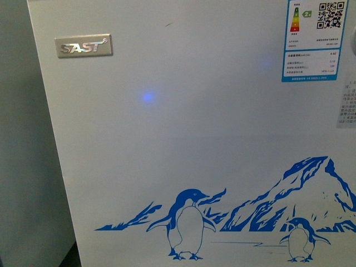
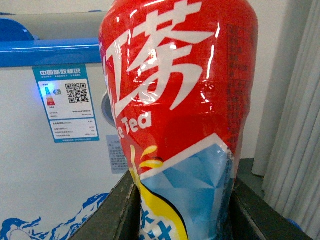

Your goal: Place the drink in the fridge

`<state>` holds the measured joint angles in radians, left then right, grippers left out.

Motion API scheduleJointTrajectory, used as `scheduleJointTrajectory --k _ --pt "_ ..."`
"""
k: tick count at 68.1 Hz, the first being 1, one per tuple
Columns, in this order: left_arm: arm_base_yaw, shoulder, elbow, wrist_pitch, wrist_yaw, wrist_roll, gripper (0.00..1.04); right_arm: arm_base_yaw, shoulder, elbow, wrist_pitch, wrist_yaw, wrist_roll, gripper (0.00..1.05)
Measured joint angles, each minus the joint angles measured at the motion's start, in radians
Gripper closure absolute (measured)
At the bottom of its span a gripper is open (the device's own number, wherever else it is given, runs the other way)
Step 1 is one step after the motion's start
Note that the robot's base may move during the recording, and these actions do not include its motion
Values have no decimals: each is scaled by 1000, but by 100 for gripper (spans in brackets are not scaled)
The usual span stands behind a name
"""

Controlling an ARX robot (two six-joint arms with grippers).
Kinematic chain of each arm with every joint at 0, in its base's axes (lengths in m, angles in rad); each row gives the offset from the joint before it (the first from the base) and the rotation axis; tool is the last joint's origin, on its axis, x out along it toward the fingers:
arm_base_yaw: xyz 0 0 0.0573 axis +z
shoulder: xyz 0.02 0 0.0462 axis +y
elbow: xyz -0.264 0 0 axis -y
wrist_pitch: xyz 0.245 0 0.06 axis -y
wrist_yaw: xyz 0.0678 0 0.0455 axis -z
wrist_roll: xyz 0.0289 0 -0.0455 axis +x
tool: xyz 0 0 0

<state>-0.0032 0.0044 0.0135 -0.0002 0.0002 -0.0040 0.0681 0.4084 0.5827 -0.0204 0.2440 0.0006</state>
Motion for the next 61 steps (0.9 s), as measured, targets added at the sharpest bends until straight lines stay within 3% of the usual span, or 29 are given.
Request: scheduleJointTrajectory --k 61 --pt "0 0 0 0 0 0 8 0 -5 -7 -1 2 -6 68"
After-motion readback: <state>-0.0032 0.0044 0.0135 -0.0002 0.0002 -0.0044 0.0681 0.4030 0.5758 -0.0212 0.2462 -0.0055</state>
